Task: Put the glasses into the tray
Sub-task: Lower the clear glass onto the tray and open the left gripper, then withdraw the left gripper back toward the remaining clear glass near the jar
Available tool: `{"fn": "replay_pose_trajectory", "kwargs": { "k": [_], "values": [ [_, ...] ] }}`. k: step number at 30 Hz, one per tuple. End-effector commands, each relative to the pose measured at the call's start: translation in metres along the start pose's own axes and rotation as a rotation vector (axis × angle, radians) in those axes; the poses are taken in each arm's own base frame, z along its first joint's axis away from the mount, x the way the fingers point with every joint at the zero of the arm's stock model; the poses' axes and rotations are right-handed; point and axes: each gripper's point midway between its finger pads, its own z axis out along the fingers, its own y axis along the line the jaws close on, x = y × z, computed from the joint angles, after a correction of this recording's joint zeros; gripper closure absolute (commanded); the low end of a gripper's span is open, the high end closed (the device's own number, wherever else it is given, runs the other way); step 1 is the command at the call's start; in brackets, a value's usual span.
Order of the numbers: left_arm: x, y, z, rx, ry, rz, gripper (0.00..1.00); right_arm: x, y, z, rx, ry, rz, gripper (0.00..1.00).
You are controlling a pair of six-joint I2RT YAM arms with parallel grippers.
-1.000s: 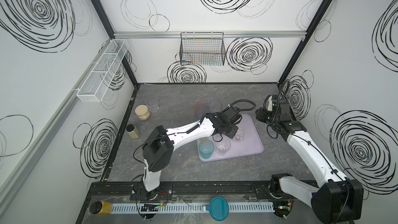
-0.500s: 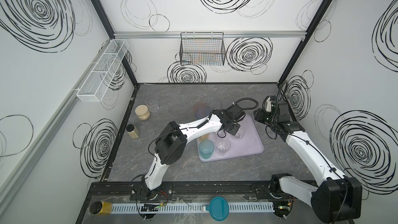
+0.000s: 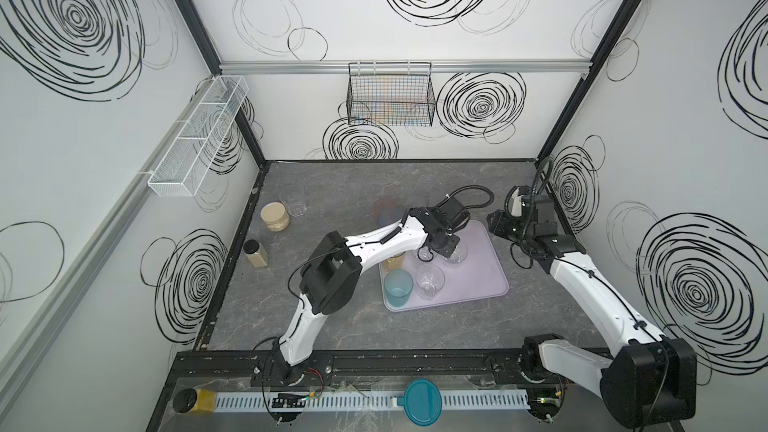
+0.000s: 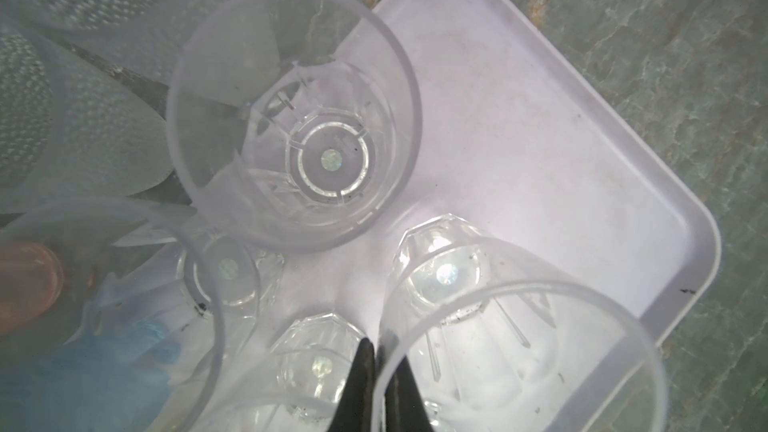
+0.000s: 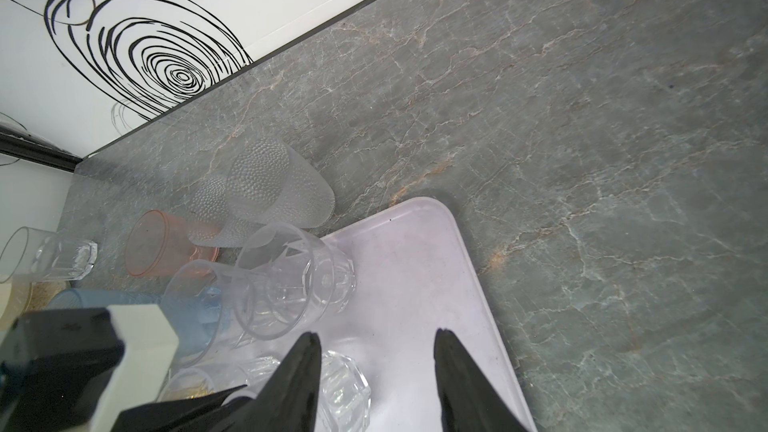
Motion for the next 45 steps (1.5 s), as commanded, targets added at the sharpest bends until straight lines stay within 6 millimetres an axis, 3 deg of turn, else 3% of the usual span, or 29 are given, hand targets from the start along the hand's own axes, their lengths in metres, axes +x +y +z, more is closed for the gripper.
{"fn": "replay_pose_trajectory", "kwargs": {
  "k": [1, 9, 17, 20, 25, 30, 33, 35, 38, 42, 45],
  "values": [
    [-0.015, 0.003, -0.002, -0.007, -0.031, -0.002, 0.91, -0.002, 0.004, 0.000, -0.008, -0.013, -0.002, 0.51],
    [-0.016, 0.000, 0.000, 0.009, -0.025, 0.000, 0.86, 0.001, 0.005, 0.001, -0.010, -0.009, -0.001, 0.51],
    [-0.012, -0.007, 0.004, 0.049, -0.005, 0.005, 0.91, 0.000, 0.008, 0.000, -0.011, -0.013, -0.005, 0.51],
    [-0.013, -0.005, 0.003, 0.036, -0.007, 0.010, 0.87, 0.001, 0.012, -0.001, -0.015, -0.004, -0.015, 0.51],
    [-0.026, -0.001, -0.012, 0.018, -0.047, 0.010, 0.74, 0.003, 0.009, 0.000, 0.000, -0.004, -0.021, 0.51],
    [-0.034, -0.002, -0.023, 0.027, -0.064, 0.012, 0.70, 0.004, 0.016, 0.003, -0.009, 0.005, -0.024, 0.51],
    [-0.043, 0.001, -0.041, 0.026, -0.104, 0.011, 0.69, 0.001, 0.016, 0.003, 0.001, 0.002, -0.038, 0.51],
    [-0.050, 0.010, -0.060, 0.013, -0.151, 0.001, 0.67, 0.000, 0.017, 0.002, 0.002, 0.002, -0.044, 0.51],
    [-0.058, 0.038, -0.092, -0.028, -0.246, -0.040, 0.59, 0.002, 0.028, 0.006, -0.021, 0.017, -0.059, 0.50],
    [-0.049, 0.111, -0.139, -0.109, -0.358, -0.170, 0.50, 0.007, 0.057, 0.013, -0.051, 0.034, -0.096, 0.51],
    [-0.032, 0.176, -0.169, -0.190, -0.448, -0.285, 0.42, 0.005, 0.084, 0.018, -0.084, 0.030, -0.128, 0.50]
  ]
}}
